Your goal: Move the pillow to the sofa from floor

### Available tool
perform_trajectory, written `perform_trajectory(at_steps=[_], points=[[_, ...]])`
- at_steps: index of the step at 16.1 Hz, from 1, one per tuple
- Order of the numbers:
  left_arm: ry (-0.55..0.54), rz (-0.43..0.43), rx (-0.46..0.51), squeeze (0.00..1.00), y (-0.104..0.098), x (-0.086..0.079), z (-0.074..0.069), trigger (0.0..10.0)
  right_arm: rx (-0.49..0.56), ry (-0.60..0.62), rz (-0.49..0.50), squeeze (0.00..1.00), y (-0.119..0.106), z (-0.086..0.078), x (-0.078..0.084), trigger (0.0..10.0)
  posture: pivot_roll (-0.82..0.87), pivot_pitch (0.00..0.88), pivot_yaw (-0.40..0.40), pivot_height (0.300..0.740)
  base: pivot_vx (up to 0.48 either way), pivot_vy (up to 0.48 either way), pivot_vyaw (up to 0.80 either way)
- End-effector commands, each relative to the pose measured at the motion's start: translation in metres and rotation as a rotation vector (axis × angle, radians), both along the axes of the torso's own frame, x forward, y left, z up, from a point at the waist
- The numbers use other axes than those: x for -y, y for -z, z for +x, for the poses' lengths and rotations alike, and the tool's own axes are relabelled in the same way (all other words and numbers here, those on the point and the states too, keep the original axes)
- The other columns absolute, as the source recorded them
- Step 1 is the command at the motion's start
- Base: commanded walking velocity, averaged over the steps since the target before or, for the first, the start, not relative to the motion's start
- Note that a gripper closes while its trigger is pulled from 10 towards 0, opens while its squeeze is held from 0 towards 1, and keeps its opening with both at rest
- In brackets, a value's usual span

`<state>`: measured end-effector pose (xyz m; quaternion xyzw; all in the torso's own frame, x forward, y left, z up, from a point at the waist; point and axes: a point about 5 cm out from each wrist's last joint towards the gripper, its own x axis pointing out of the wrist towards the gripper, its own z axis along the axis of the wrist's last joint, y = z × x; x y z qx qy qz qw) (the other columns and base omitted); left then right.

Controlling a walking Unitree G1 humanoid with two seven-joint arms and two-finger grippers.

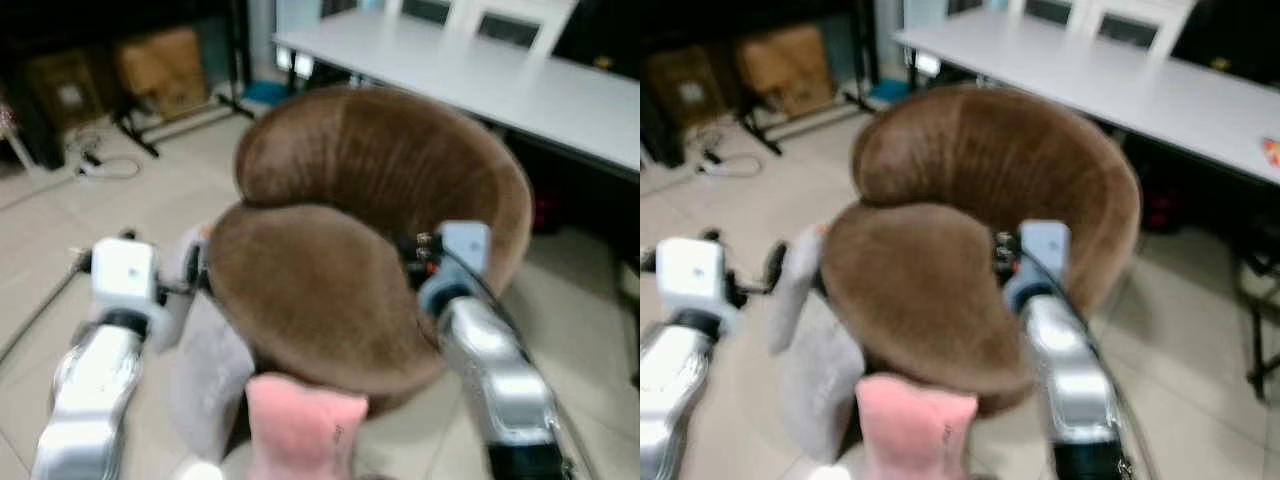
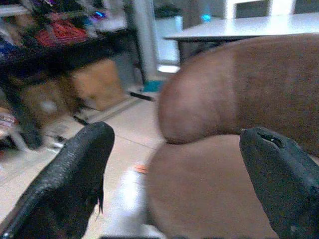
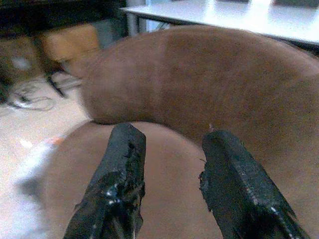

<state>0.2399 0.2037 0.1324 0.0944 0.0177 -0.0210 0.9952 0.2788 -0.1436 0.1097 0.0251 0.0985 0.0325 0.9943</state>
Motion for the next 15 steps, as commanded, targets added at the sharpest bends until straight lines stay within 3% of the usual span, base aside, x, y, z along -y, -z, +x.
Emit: perform_trajectory(at_steps=[1,3,7,15], points=[[-0.026,0.025,0.004,0.00,-0.0018,-0.0087,-0.0020,10.0,0.024,-0.038,0.012,0.00,-0.0061,0.0022,-0.0109,10.0,-0.02,0.000,-0.056,0.740,0.326,0.000,0.80],[-0.030,0.034,0.003,0.00,-0.0007,-0.0088,-0.0029,10.0,0.014,-0.012,0.051,0.00,-0.0047,0.0026,-0.0098,10.0,-0.02,0.000,-0.058,0.740,0.156,0.000,0.40],[-0.021,0.049,0.001,0.00,0.0017,-0.0087,-0.0045,10.0,-0.012,-0.012,0.028,0.00,0.0000,0.0015,-0.0053,10.0,-0.02,0.000,-0.058,0.740,0.000,0.000,0.00],[-0.007,0.082,0.013,0.00,0.0037,-0.0079,-0.0073,10.0,0.003,-0.016,0.054,0.00,0.0006,-0.0016,-0.0054,10.0,-0.02,0.000,-0.066,0.655,0.000,0.000,0.00]])
